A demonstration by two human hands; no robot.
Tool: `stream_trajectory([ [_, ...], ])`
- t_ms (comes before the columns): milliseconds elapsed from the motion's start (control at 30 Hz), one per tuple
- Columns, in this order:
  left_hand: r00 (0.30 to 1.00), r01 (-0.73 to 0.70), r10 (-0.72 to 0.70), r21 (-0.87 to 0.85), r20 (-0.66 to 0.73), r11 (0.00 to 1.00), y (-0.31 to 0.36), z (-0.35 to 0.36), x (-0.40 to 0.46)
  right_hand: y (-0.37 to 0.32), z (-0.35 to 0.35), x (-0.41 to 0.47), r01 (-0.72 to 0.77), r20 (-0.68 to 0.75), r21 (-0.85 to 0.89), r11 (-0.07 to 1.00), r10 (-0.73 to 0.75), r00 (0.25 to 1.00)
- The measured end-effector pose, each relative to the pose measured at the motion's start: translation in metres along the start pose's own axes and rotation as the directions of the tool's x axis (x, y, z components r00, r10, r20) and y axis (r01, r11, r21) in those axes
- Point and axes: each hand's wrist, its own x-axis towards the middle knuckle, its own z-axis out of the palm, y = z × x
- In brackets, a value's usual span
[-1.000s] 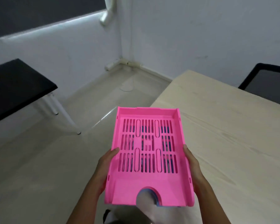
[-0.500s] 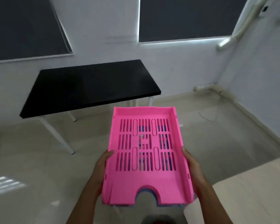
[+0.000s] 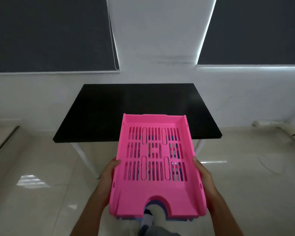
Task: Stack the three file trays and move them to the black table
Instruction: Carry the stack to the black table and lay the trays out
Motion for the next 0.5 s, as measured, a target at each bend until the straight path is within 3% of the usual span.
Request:
stream_trajectory([
  [333,0.998,0.011,-0.009,0.034,-0.059,0.999,0.081,-0.012,0.174,-0.078,0.040,0.192,-0.084,0.076,0.008,0.996,0.083,0.994],
  [500,0.999,0.022,-0.022,-0.001,-0.042,1.000,0.106,-0.016,0.253,-0.105,0.052,0.272,-0.085,0.031,0.014,0.996,0.085,0.996],
])
